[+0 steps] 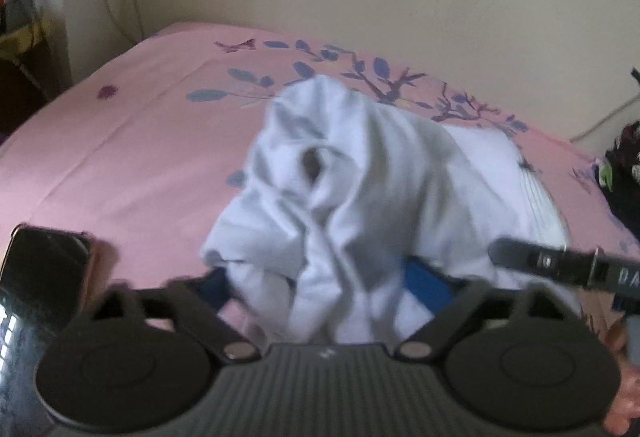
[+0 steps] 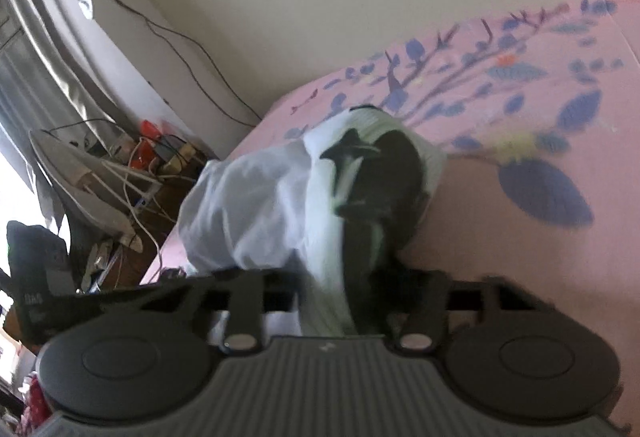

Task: Fold small clothes

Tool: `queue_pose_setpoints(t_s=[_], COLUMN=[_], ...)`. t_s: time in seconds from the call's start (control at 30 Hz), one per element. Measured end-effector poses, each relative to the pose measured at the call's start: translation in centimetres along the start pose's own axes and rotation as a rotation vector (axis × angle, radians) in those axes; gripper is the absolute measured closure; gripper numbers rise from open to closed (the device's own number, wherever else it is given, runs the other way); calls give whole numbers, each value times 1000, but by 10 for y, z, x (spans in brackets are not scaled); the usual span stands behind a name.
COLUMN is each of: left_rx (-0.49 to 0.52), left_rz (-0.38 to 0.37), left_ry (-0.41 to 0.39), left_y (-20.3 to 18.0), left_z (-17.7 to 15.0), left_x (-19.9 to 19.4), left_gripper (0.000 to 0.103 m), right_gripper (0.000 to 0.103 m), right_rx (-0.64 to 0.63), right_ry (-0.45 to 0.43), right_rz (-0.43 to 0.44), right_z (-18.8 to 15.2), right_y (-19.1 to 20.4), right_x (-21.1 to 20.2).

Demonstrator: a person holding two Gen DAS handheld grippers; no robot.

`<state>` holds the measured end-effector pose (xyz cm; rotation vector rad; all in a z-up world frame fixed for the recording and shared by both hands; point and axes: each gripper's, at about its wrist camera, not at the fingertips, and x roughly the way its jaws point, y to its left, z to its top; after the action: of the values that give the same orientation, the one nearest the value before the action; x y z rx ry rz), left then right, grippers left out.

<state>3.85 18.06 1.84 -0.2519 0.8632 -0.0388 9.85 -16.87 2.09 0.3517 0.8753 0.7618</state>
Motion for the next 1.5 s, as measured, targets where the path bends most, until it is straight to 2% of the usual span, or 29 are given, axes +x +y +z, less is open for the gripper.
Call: queue_pose_setpoints(t_s=[0.07,0.1,0.13,0.2,0.33,0.43,0.53,0.57,0.63,0.7,0.73,0.8,0.83,0.87,0.9,0.93,0.97,1.0,1.07,1.17,1.27,1.4,1.5], left_rx=[-12,-8,-2,24,128,203,276,291,296,276,264,237,215,190,199,225,250,253,225,225,226,306,370], left_rz=[-18,-43,-71,-127,-179,-186,-146,-129,-124,-118,-107,-92,-107,-135,-135,-133,-141,-174,-194,-282,-357,-442,-449], left_ry=[12,14,23,50,58,54,31,26,29,40,40,39,52,82,61,58,52,64,77,30,-51,-195,-235], left_y=[-14,-26,-37,-73,-155,-203,-224,-225,-218,-207,-205,-196,-191,-188,-189,-193,-200,-205,-222,-255,-307,-400,-460], left_z=[3,7,11,19,23,16,10,9,7,10,13,19,19,20,18,16,14,15,23,49,91,147,165], left_x=[3,7,12,28,60,74,79,81,81,79,80,81,83,89,88,88,86,83,79,71,62,63,94], left_gripper=[33,37,41,42,42,40,32,30,23,16,9,1,1,1,4,14,24,49,52,57,59,56,46], right_gripper=[88,88,88,88,88,88,87,85,69,47,43,42,42,48,57,61,71,84,87,88,88,87,87], right_rx=[-4,-14,-26,-63,-17,45,110,123,132,147,155,163,164,165,161,138,115,101,83,-30,-63,-95,-36], right_ry=[-38,-69,-99,-160,-226,-248,-251,-251,-253,-241,-226,-222,-213,-187,-163,-156,-156,-160,-193,-298,-409,-582,-654], right_rz=[16,4,-22,-91,-201,-249,-230,-220,-205,-203,-195,-167,-150,-122,-105,-121,-130,-122,-80,-117,-161,-255,-371], right_z=[4,5,8,12,19,14,6,2,-2,-2,-1,0,0,1,1,3,4,9,22,54,96,149,170], right_y=[-7,-11,-14,-29,-79,-121,-151,-155,-158,-159,-160,-163,-162,-160,-157,-152,-145,-142,-138,-129,-141,-178,-226], right_x=[-19,-33,-43,-74,-130,-162,-172,-171,-166,-162,-158,-156,-154,-149,-143,-140,-143,-148,-165,-202,-246,-308,-338])
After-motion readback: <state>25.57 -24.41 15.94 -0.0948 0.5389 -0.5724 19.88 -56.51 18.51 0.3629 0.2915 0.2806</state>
